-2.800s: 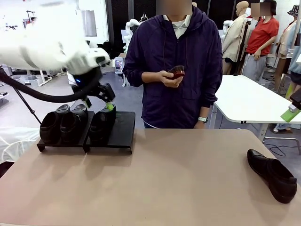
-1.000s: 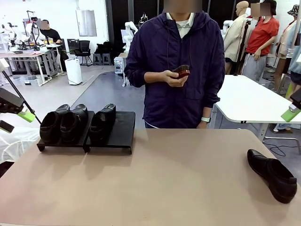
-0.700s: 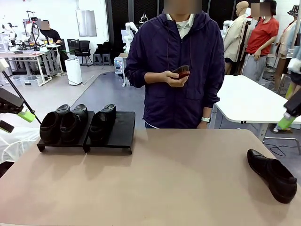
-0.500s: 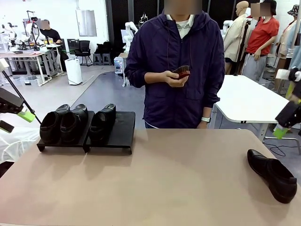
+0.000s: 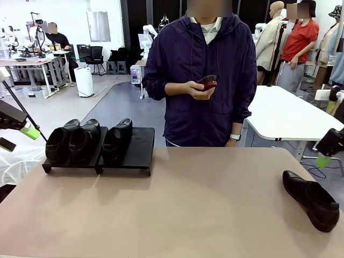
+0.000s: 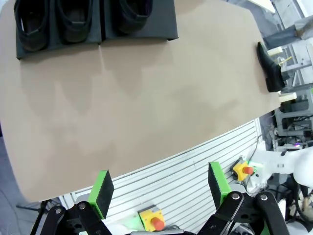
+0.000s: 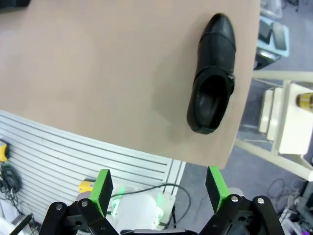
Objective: Organize the shoes by placing them on the stand.
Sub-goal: Pick up one Shoe and place it in the middle of the table.
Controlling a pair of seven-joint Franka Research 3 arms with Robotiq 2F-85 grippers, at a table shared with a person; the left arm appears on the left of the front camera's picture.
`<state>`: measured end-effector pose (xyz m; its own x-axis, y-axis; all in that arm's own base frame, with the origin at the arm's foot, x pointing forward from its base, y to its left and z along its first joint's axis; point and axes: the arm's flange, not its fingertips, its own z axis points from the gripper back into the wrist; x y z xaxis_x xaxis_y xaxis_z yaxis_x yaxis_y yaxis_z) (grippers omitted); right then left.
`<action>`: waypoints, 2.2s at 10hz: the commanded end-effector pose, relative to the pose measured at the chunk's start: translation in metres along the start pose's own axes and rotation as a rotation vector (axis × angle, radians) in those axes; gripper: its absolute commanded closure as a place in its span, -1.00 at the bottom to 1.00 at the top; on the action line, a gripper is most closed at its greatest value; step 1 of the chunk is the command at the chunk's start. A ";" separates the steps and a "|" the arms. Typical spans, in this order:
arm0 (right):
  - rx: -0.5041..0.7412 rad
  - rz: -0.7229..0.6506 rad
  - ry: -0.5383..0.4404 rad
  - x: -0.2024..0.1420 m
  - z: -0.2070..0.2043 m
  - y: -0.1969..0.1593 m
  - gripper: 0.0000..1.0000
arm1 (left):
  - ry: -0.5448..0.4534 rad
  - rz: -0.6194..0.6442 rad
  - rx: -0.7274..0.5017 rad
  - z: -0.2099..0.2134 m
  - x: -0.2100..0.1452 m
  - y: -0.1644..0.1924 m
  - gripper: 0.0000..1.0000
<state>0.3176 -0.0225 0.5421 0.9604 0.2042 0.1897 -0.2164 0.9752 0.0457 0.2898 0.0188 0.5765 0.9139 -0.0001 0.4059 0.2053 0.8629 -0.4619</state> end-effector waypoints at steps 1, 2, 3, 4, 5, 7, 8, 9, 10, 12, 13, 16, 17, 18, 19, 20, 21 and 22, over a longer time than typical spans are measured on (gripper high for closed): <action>-0.030 -0.005 0.076 0.015 -0.033 -0.003 -1.00 | 0.006 -0.012 0.001 0.003 -0.001 0.003 -1.00; -0.018 0.000 0.070 0.026 -0.057 -0.008 -1.00 | 0.006 -0.012 0.001 0.003 -0.001 0.003 -1.00; -0.026 0.003 0.065 0.034 -0.078 -0.016 -1.00 | 0.006 -0.012 0.001 0.003 -0.001 0.003 -1.00; -0.031 -0.011 0.067 0.042 -0.097 -0.026 -1.00 | 0.006 -0.012 0.001 0.003 -0.001 0.003 -1.00; -0.040 -0.025 0.050 0.046 -0.111 -0.034 -1.00 | 0.006 -0.012 0.001 0.003 -0.001 0.003 -1.00; -0.009 -0.042 0.065 0.053 -0.130 -0.048 -1.00 | 0.006 -0.012 0.001 0.003 -0.001 0.003 -1.00; -0.004 -0.051 0.069 0.054 -0.137 -0.051 -1.00 | 0.006 -0.012 0.001 0.003 -0.001 0.003 -1.00; 0.005 -0.055 0.086 0.056 -0.143 -0.055 -1.00 | 0.006 -0.012 0.001 0.003 -0.001 0.003 -1.00; 0.011 -0.072 0.093 0.055 -0.150 -0.058 -1.00 | 0.006 -0.012 0.001 0.003 -0.001 0.003 -1.00; 0.013 -0.074 0.086 0.056 -0.161 -0.062 -1.00 | 0.006 -0.012 0.001 0.003 -0.001 0.003 -1.00; 0.025 -0.079 0.085 0.056 -0.165 -0.062 -1.00 | 0.006 -0.012 0.001 0.003 -0.001 0.003 -1.00; 0.029 -0.085 0.111 0.057 -0.175 -0.066 -1.00 | 0.006 -0.012 0.001 0.003 -0.001 0.003 -1.00; 0.029 -0.081 0.114 0.057 -0.181 -0.067 -1.00 | 0.006 -0.012 0.001 0.003 -0.001 0.003 -1.00; 0.017 -0.075 0.099 0.057 -0.188 -0.067 -1.00 | 0.006 -0.012 0.001 0.003 -0.001 0.003 -1.00; 0.031 -0.072 0.099 0.057 -0.194 -0.069 -1.00 | 0.006 -0.012 0.001 0.003 -0.001 0.003 -1.00; 0.037 -0.073 0.103 0.057 -0.196 -0.069 -1.00 | 0.006 -0.012 0.001 0.003 -0.001 0.003 -1.00; 0.035 -0.076 0.104 0.058 -0.197 -0.068 -1.00 | 0.006 -0.012 0.001 0.003 -0.001 0.003 -1.00; 0.033 -0.073 0.112 0.059 -0.198 -0.068 -1.00 | 0.006 -0.012 0.001 0.003 -0.001 0.003 -1.00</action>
<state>0.4172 -0.0573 0.3559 0.9914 0.1215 0.0496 -0.1245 0.9903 0.0623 0.2897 0.0188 0.5765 0.9137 -0.0004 0.4063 0.2057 0.8628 -0.4617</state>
